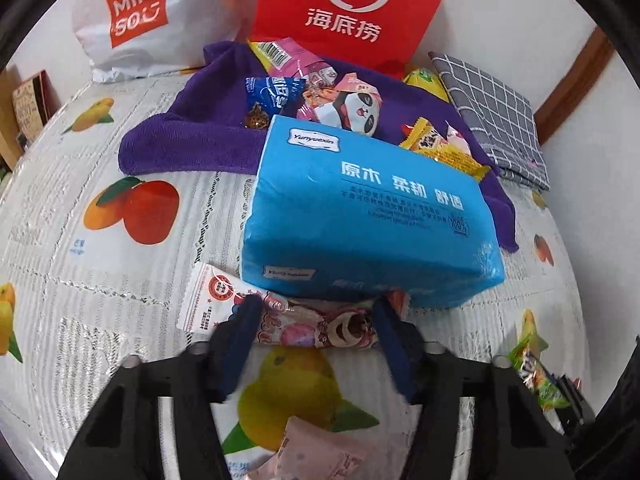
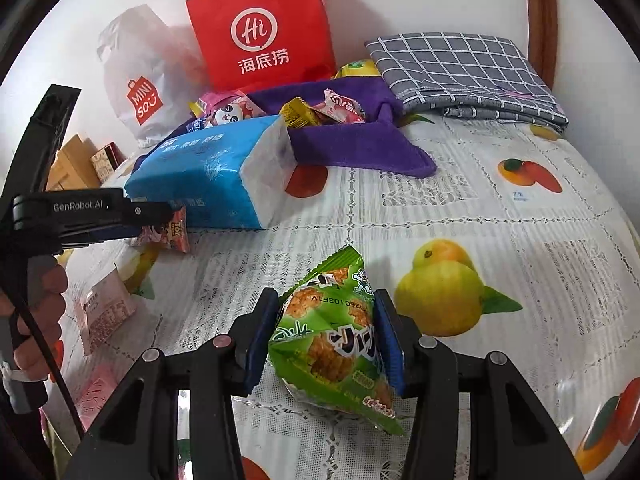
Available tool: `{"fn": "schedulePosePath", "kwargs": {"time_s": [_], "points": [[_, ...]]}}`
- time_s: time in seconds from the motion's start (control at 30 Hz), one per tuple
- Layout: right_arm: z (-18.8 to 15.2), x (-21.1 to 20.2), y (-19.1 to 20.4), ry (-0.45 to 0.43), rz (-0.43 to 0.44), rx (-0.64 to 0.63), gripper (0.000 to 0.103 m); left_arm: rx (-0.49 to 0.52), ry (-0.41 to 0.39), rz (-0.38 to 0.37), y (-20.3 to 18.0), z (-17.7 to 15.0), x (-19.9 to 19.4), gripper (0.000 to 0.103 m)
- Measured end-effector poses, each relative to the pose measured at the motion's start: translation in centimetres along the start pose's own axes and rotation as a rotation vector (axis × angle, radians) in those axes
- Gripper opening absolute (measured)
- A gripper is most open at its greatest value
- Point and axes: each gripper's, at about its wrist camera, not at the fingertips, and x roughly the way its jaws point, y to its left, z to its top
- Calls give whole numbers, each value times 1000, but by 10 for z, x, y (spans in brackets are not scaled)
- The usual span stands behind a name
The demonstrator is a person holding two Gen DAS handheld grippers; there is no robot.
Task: Organize snacks
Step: 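Grasp the long white ice-cream packet with the left tool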
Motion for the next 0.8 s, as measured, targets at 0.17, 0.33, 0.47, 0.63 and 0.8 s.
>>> {"fn": "schedulePosePath", "kwargs": {"time_s": [0.17, 0.33, 0.47, 0.63, 0.8], "points": [[0, 0, 0, -3, -2, -5, 48, 33, 19, 0, 13, -9, -10, 30], [-1, -1, 2, -6, -6, -13, 48, 16, 34, 31, 35, -19, -21, 29], [-1, -1, 3, -4, -14, -22, 48, 29, 24, 97, 51, -27, -30, 29], [-1, -1, 3, -2, -13, -21, 48, 87, -37, 66, 48, -18, -43, 52], [-1, 0, 3, -2, -12, -21, 48, -4, -51, 39, 52, 7, -33, 58]]}}
